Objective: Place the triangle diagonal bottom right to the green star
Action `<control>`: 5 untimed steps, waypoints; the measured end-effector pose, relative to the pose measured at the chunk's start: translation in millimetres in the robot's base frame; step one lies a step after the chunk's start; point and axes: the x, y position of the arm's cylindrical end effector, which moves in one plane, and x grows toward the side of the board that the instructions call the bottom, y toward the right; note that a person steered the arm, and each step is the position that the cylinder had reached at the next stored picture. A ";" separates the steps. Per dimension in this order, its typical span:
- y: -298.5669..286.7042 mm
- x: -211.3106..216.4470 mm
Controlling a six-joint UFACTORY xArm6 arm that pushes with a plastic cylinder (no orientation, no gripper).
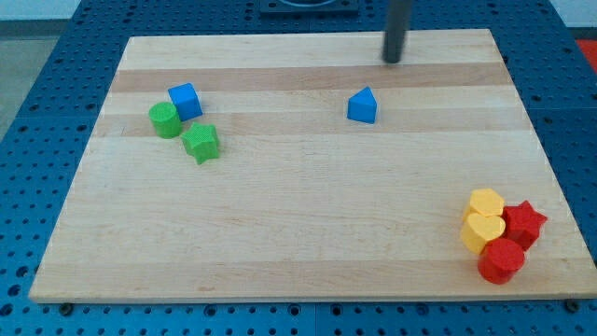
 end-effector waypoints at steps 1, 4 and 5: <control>13.6 44.7; -48.5 99.1; -82.0 104.9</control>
